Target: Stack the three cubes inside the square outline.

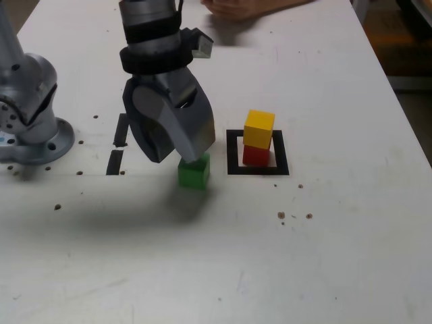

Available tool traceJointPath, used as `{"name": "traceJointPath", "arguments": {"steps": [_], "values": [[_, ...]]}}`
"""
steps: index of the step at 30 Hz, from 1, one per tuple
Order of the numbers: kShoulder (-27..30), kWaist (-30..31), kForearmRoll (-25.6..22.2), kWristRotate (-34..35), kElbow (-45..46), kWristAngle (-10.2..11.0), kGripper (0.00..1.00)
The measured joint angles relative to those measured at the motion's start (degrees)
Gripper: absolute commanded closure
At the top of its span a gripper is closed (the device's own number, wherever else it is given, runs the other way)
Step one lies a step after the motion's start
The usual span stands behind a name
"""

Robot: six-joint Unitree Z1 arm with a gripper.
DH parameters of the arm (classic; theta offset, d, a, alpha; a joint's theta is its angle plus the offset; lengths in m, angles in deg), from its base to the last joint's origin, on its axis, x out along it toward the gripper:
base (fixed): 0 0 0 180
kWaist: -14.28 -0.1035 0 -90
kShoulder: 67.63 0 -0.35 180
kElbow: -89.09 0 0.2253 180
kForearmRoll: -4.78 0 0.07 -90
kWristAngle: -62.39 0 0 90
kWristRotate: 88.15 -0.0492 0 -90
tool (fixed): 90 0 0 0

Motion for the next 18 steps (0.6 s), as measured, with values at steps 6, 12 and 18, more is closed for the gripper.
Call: {"name": "traceJointPath", "arguments": {"steps": [6, 12, 18], "values": [[-2.0, -0.8, 0.5, 1.1, 0.9, 2.3, 0.01], [-4.1, -1.3, 3.7, 1.2, 0.8, 2.9, 0.01], [-7.1, -2.5, 4.6, 1.3, 0.4, 3.5, 0.03]]}}
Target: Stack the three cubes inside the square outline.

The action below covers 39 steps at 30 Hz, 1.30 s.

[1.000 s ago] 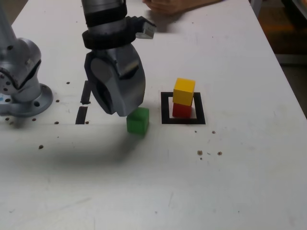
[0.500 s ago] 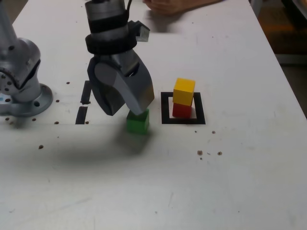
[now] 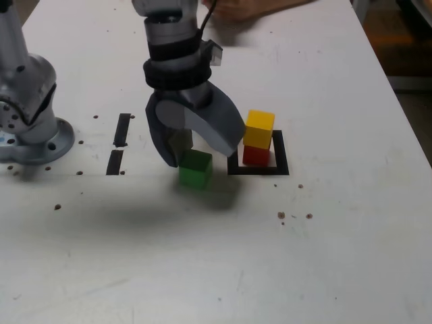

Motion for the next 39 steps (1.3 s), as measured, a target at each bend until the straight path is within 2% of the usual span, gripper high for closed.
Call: {"name": "traceJointPath", "arguments": {"steps": [7, 17, 26, 33, 39], "values": [[-1.3, -1.1, -0.5, 0.0, 0.3, 0.3, 0.07], [-2.8, -1.1, -1.7, 0.0, 0.3, 0.3, 0.17], [-3.4, -1.1, -5.0, -0.8, 0.3, 0.3, 0.37], [-3.4, -0.2, -3.6, -1.8, 0.2, 0.4, 0.47], [-3.6, -0.1, -2.5, -2.4, 0.2, 0.8, 0.66]]}}
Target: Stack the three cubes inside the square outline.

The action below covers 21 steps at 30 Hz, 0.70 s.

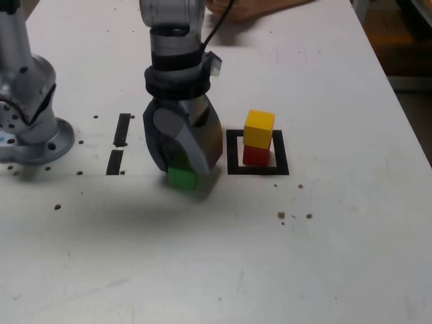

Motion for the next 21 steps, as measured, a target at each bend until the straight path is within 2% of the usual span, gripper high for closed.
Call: {"name": "traceJointPath", "arguments": {"steps": [6, 12, 17, 21], "values": [[0.1, 0.0, 0.8, -0.4, 0.0, 0.4, 0.82], [1.4, 0.1, -0.7, -0.4, -0.1, 0.8, 0.85], [3.9, 0.1, -5.6, 0.4, -4.9, 1.3, 0.85], [4.5, 0.1, -12.8, 1.7, -12.2, 3.5, 0.85]]}}
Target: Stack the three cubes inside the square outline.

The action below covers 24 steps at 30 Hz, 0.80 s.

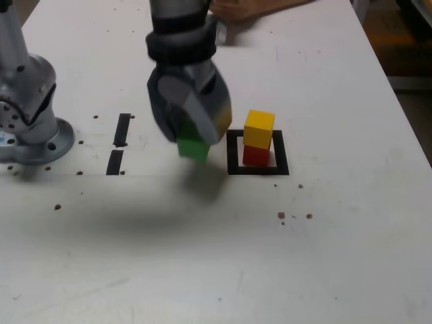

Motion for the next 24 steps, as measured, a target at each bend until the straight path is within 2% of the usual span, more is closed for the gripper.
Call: {"name": "traceJointPath", "arguments": {"steps": [5, 10, 16, 24], "values": [[-0.4, 0.0, -8.4, 0.7, -9.3, 2.6, 0.85], [-3.0, 0.0, -14.2, 0.7, -18.3, 4.6, 0.85], [-7.0, -0.3, -15.4, -0.2, -29.0, 4.8, 0.85], [-9.6, -1.1, -15.0, -0.5, -29.4, 4.8, 0.84]]}}
